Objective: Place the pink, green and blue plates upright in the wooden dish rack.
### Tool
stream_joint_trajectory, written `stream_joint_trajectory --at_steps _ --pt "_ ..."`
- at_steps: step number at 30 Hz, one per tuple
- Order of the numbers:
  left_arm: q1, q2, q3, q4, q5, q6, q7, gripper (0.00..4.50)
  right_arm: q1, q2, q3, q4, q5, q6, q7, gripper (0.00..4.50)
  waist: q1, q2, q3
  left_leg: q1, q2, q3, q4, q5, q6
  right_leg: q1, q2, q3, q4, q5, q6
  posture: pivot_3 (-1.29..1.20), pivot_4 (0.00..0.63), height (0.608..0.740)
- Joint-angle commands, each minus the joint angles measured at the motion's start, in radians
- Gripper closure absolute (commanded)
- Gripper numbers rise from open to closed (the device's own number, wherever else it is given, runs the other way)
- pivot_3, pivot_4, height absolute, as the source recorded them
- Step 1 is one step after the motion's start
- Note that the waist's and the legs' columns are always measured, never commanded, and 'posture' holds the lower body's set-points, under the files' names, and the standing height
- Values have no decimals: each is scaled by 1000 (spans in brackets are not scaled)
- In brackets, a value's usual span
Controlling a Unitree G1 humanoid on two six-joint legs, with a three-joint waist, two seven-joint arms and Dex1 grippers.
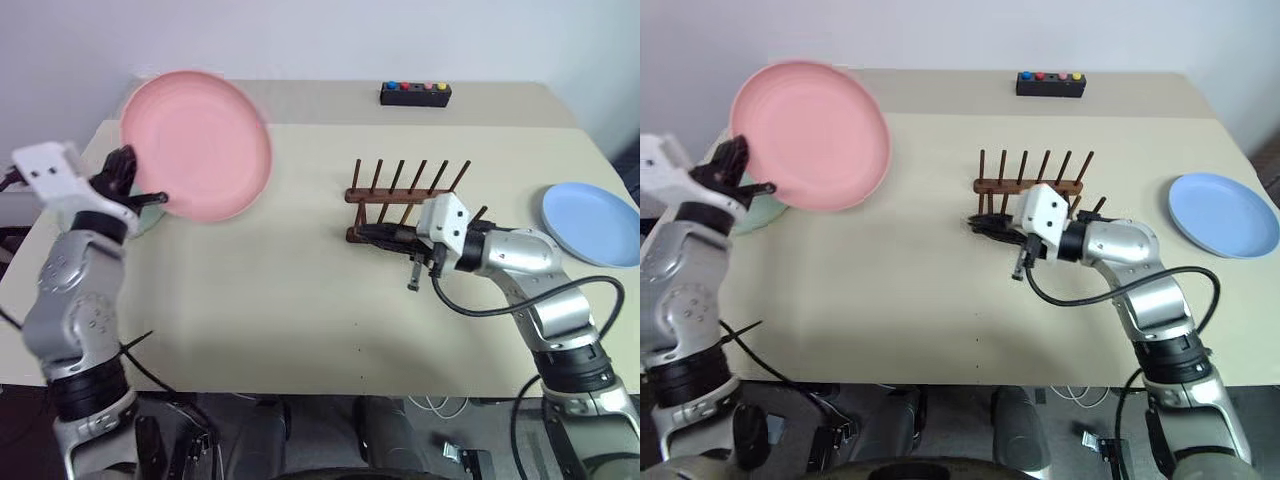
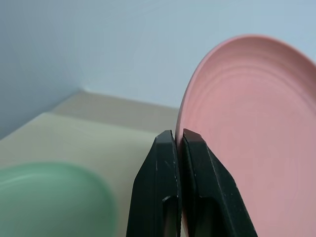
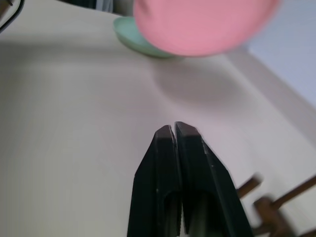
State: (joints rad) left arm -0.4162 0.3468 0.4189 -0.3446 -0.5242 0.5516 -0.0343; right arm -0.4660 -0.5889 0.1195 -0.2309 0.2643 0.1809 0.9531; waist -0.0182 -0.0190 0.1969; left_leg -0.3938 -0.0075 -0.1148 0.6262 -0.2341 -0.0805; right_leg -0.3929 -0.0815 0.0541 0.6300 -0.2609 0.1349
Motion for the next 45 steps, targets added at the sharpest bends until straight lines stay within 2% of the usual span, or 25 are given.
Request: stream_joint_trajectory --at_steps 1,5,12,27,30,33,34,36,45 --pt "-37 -27 -61 -75 45 -26 48 4500 -60 27 41 2 -120 -83 -74 2725 -1 0 0 0 0 0 0 0 0 0 0 0 0 0 0 0 150 734" --pt "-55 -92 -166 -123 104 -31 90 4500 -144 56 127 59 -318 -258 -158 674 1 0 0 -1 0 0 0 0 -1 -1 0 0 0 0 0 0 150 734" --pt "-58 -139 -208 -159 109 -10 102 4500 -215 107 173 150 -434 -388 -231 674 1 0 0 -1 0 0 0 0 -1 -1 0 0 0 0 0 0 150 734" --pt "-53 -193 -290 -198 105 33 99 4500 -249 114 252 329 -656 -622 -334 674 1 0 0 -1 0 0 0 0 -1 -1 0 0 0 0 0 0 150 734" --pt "-48 -199 -300 -197 105 35 95 4500 -253 115 250 348 -671 -634 -348 1541 1 0 0 -1 0 0 0 0 -1 -1 0 0 0 0 0 0 150 734" --pt "-48 -204 -301 -196 105 37 90 4500 -257 110 252 362 -689 -649 -357 2967 1 0 0 -1 0 0 0 0 -1 -1 0 0 0 0 0 0 150 734" --pt "-48 -205 -301 -196 104 37 89 4500 -257 111 251 365 -692 -652 -359 3655 1 0 0 -1 0 0 0 0 -1 -1 0 0 0 0 0 0 150 734" --pt "-49 -208 -300 -196 99 39 86 4500 -259 109 249 366 -696 -659 -364 4464 0 0 0 -1 0 0 0 0 -1 -1 0 0 0 0 0 0 150 734" --pt "-56 -244 -258 -200 54 36 79 4500 -276 102 238 381 -734 -698 -417 4464 1 0 0 -1 0 0 0 0 -1 -1 0 0 0 0 0 0 150 734"
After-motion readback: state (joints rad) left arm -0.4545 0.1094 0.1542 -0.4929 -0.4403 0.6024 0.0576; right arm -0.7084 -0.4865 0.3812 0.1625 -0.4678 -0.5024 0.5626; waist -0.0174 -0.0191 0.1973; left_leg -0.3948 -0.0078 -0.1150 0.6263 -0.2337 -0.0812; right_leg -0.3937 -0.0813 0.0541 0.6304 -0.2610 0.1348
